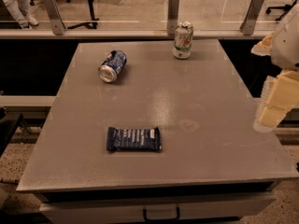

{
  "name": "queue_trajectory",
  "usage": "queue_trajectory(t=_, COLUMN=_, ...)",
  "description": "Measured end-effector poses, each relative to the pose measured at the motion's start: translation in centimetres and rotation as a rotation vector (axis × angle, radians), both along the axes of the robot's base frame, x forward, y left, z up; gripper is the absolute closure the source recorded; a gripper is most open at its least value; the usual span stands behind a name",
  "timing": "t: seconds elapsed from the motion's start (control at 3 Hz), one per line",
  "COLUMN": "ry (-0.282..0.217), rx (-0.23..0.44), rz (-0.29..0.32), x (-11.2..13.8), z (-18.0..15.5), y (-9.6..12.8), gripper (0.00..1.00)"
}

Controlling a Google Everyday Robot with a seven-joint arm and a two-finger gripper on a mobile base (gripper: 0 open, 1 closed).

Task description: Pick rxbar blueberry

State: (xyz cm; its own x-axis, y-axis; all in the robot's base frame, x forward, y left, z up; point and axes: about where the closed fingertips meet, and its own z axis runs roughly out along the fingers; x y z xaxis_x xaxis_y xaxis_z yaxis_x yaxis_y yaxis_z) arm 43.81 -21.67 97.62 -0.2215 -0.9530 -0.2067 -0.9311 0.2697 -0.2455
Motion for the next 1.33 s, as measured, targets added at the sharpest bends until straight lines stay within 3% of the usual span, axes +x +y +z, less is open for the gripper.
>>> queue_trajectory(t=0.67, ry=0.028, rx=0.005, rz=0.018, x=0.2, z=-0.1, y=0.6, gripper=0.0)
queue_trajectory(t=1.33, ry=0.073, rx=0.142, rz=0.091, x=0.8, z=-2.0, y=7.0, gripper=0.0)
